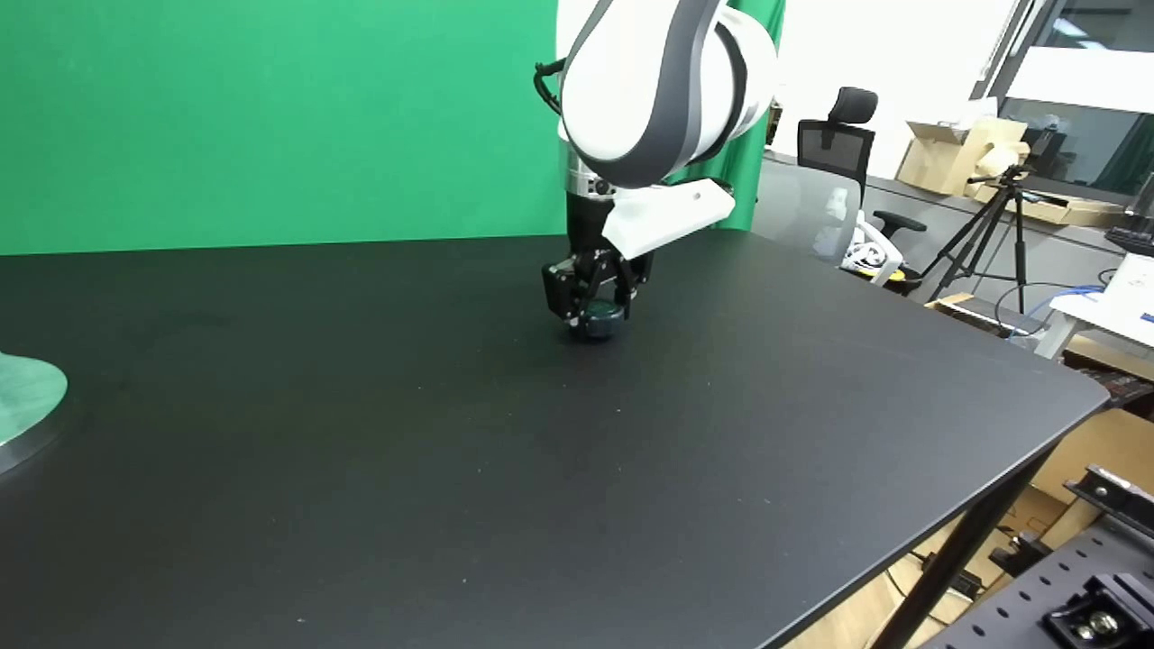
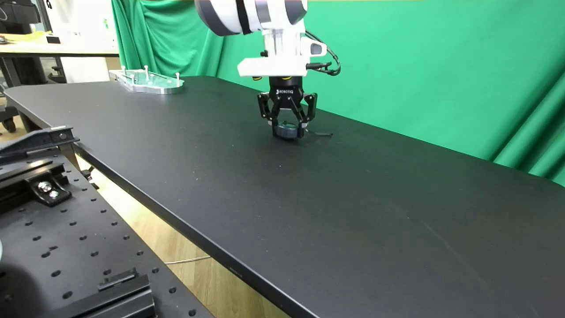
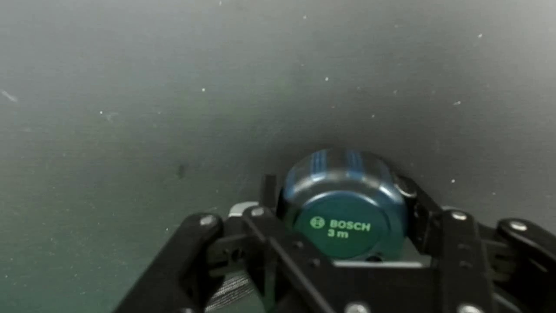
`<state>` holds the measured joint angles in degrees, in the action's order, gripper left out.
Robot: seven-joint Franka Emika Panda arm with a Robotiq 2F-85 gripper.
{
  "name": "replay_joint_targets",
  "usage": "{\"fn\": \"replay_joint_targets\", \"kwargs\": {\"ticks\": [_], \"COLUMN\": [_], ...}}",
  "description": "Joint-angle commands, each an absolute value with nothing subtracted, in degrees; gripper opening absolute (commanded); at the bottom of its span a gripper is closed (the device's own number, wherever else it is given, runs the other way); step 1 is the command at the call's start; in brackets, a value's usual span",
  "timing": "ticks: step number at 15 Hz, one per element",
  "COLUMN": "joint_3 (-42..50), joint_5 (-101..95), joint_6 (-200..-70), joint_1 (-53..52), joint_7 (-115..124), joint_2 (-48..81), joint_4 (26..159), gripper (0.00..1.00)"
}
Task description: Move the tape backward
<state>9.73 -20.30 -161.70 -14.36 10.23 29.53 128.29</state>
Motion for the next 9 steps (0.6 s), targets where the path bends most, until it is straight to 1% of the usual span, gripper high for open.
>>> {"fn": "replay_joint_targets", "kwargs": {"ticks": [1, 2, 6, 9], "joint_3": [12.41, 12.56, 11.99, 11.67], "joint_5": [-21.72, -21.44, -19.80, -18.72], "joint_6": [-163.53, -163.97, -163.97, -160.43], "joint_1": [-17.26, -17.56, -17.87, -18.48], "joint_7": [12.97, 12.76, 12.07, 13.15], "joint_2": [30.10, 29.70, 27.53, 25.32], "joint_4": [127.01, 127.29, 128.52, 129.07], "gripper": [0.98, 1.00, 1.00, 1.00]}}
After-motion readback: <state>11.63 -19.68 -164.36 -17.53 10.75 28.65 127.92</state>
